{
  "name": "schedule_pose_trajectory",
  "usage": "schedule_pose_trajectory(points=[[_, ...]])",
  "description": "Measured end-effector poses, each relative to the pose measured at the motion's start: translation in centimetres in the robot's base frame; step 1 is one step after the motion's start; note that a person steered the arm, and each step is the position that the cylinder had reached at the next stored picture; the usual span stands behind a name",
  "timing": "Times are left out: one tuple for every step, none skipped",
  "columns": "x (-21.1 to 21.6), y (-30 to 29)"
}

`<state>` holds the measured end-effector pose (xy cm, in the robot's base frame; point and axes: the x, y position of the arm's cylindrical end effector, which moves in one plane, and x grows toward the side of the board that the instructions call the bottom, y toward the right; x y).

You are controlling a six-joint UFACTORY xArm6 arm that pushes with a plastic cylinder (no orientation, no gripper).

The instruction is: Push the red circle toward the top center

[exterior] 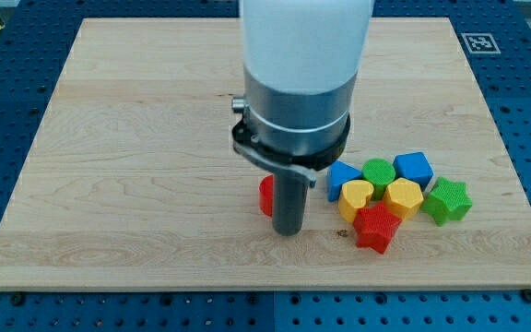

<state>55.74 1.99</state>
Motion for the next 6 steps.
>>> schedule_pose_trajectory(points=[[-1.1, -1.0], [-1.8, -3.2], [-2.0, -3.9], [-3.1, -3.9], [-4.9, -3.9], [-7.3, -3.8]])
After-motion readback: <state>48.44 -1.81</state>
